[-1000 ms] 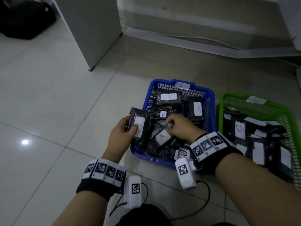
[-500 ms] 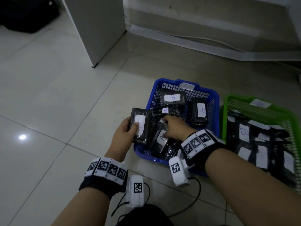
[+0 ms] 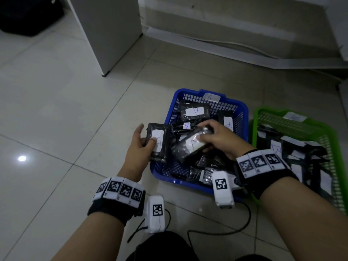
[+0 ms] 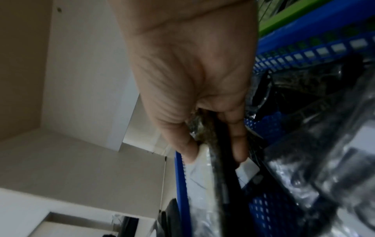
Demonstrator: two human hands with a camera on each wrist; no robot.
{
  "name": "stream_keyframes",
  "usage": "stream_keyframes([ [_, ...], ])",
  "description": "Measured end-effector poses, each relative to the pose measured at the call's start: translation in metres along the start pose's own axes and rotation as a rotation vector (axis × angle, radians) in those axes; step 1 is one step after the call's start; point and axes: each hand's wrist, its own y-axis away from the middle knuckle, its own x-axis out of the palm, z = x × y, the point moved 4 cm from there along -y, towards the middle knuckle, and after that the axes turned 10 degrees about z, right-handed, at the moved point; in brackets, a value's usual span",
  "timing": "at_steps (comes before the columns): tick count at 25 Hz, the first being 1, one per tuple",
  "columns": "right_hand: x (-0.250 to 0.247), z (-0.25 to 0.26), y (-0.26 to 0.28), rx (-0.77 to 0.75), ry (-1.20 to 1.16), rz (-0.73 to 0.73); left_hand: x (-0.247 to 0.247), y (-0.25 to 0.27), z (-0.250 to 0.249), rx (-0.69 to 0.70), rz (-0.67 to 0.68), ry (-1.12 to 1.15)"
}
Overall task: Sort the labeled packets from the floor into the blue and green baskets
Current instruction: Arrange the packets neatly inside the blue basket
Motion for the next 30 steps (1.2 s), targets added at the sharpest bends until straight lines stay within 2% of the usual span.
stream_keyframes([
  [3,-0.022,0.008,0.017,-0.089,-0.301,-0.160,0.009,0.000,-0.016,0.093,0.031,-0.193],
  [5,-0.030,0.010,0.025,-0.113,-0.444,-0.192,0.023,-0.002,-0.022,0.086,0.050,-0.302],
  [9,-0.024,0.012,0.037,-0.106,-0.456,-0.113,0.056,-0.003,-0.028,-0.046,0.195,-0.122],
  [12,-0.021,0.005,0.044,-0.097,-0.506,-0.086,0.061,-0.003,-0.027,-0.029,0.260,0.005],
  [16,-0.034,-0.005,0.041,-0.045,-0.800,-0.135,0.052,-0.002,-0.024,-0.002,0.248,-0.091],
  [18,-0.036,-0.008,0.037,0.015,-0.812,-0.116,0.051,-0.001,-0.030,0.077,0.265,-0.241],
  [20,-0.029,-0.006,0.036,0.102,-0.733,0.004,0.052,0.000,-0.038,0.229,0.246,-0.402],
  [22,-0.016,-0.003,0.038,0.165,-0.726,0.199,0.053,-0.001,-0.044,0.366,0.203,-0.470],
  [23,-0.012,-0.002,0.039,0.170,-0.749,0.248,0.052,-0.002,-0.045,0.409,0.187,-0.486],
  [27,-0.007,-0.002,0.036,0.080,-0.795,0.215,0.047,-0.004,-0.049,0.459,0.162,-0.547],
  [30,-0.005,0.000,0.033,-0.012,-0.925,0.169,0.044,-0.006,-0.046,0.395,0.080,-0.550],
])
